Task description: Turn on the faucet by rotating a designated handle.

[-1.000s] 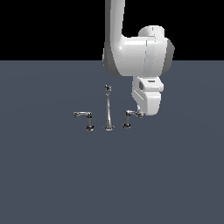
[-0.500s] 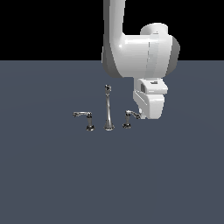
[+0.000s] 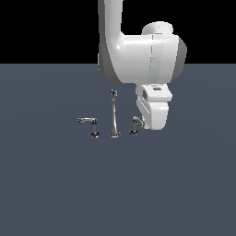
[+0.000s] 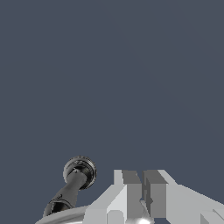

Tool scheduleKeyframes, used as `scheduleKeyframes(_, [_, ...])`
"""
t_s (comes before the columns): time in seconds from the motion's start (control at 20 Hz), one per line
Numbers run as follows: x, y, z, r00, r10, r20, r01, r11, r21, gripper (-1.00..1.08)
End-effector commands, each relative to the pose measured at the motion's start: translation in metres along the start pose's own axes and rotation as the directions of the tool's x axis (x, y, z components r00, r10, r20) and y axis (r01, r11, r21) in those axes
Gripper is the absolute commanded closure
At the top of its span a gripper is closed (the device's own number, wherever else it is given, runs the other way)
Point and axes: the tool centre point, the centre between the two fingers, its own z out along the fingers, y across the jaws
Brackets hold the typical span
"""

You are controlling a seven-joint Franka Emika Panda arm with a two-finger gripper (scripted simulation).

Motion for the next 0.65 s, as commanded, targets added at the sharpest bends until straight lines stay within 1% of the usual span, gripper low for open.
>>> scheduleKeyframes(0.0, [-0.026, 0.001, 0.000, 0.999, -0.034, 0.008, 0.034, 0.999, -0.002, 1.08])
scheduleKeyframes(0.05, [-0.002, 0.001, 0.000, 1.000, 0.001, 0.000, -0.001, 1.000, 0.000, 1.08])
scheduleKeyframes(0.55, [-0.073, -0.016, 0.000, 0.999, -0.033, 0.008, 0.033, 0.999, -0.002, 1.08])
scheduleKeyframes(0.6, [-0.073, -0.016, 0.000, 0.999, -0.033, 0.008, 0.033, 0.999, -0.002, 1.08])
